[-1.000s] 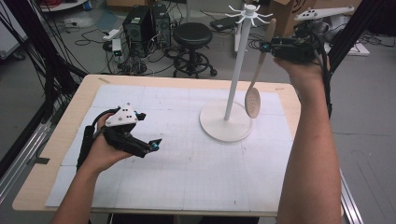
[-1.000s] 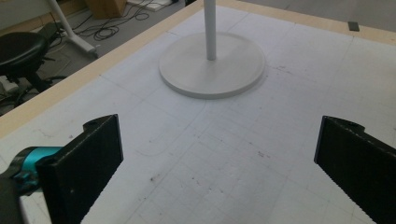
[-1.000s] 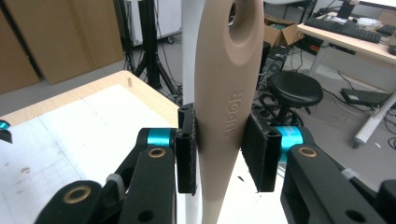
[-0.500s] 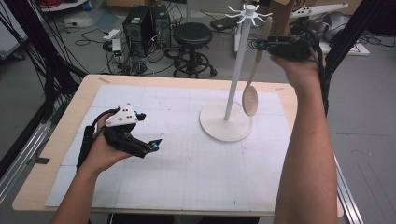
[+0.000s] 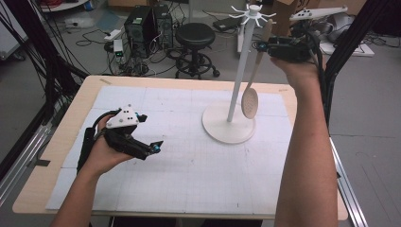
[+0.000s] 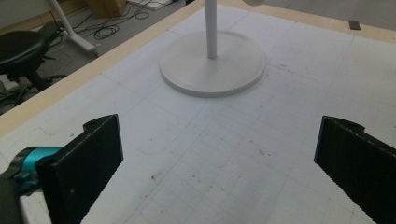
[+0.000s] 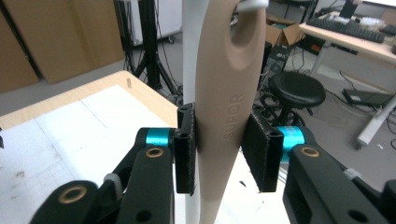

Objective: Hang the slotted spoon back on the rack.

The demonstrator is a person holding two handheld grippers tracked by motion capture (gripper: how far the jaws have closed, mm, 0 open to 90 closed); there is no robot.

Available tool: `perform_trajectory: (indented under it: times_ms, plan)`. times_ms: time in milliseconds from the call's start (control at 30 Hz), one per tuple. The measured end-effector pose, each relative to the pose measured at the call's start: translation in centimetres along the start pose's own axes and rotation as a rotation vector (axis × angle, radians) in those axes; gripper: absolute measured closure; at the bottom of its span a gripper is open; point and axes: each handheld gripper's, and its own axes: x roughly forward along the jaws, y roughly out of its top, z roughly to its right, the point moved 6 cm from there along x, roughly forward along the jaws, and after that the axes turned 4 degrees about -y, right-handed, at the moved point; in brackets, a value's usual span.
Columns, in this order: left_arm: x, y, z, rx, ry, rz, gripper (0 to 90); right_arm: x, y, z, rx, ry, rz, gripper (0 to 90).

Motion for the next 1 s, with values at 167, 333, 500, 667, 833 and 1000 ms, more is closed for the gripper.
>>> perform_trajectory:
  times_ms: [167,333,500,667,833,1000]
  plan:
    - [0.0,0.0,0.1,0.0,0.0,0.001,1.6,-0.4,-0.1,-0.1,-0.032,-0.022,0.005,55.1]
    - [-0.1,0.0,0.0,-0.001,0.002,0.001,1.7,-0.8,-0.5,-0.2,-0.032,-0.021,0.017,50.9]
    - [-0.1,0.0,-0.1,-0.003,0.002,0.002,1.6,-1.4,-1.2,-0.2,-0.024,-0.017,0.021,48.5]
    - [-0.2,-0.1,-0.3,-0.009,0.005,0.003,1.6,-2.0,-1.7,-0.2,-0.03,-0.029,0.025,45.3]
    - [-0.2,-0.1,-0.3,-0.01,0.006,0.005,1.6,-2.6,-2.0,-0.2,-0.023,-0.032,0.039,42.9]
    - [-0.4,0.0,-0.4,-0.017,0.008,0.013,1.6,-3.1,-2.1,-0.6,-0.025,-0.023,0.054,41.3]
